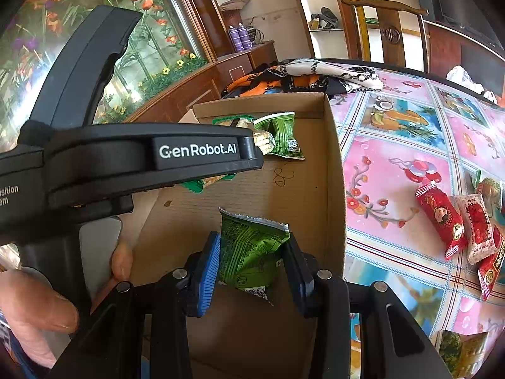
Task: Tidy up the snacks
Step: 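Carry both snacks over the cardboard box and lower them inside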
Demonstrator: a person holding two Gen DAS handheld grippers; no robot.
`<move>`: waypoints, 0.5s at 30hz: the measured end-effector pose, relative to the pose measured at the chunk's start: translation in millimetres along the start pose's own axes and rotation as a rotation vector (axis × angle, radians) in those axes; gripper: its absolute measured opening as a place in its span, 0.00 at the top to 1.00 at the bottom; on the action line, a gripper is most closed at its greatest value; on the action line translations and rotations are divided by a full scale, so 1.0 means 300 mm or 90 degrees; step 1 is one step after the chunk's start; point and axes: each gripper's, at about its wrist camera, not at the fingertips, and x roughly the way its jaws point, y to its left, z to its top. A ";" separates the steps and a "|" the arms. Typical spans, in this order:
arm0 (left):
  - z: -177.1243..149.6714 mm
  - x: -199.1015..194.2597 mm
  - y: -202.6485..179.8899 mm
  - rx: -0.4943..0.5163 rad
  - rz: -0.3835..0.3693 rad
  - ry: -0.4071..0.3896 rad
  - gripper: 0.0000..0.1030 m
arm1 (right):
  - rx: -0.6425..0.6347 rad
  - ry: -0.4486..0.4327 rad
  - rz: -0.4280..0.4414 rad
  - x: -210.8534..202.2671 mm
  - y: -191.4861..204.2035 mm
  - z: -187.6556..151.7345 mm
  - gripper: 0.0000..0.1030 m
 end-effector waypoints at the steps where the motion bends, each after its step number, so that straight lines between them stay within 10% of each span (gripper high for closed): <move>1: 0.000 0.000 -0.001 0.000 0.000 0.000 0.55 | 0.000 0.000 -0.001 0.000 0.000 0.000 0.58; 15: 0.004 -0.005 -0.001 -0.003 -0.009 -0.003 0.52 | 0.005 -0.003 0.006 -0.012 -0.009 -0.001 0.56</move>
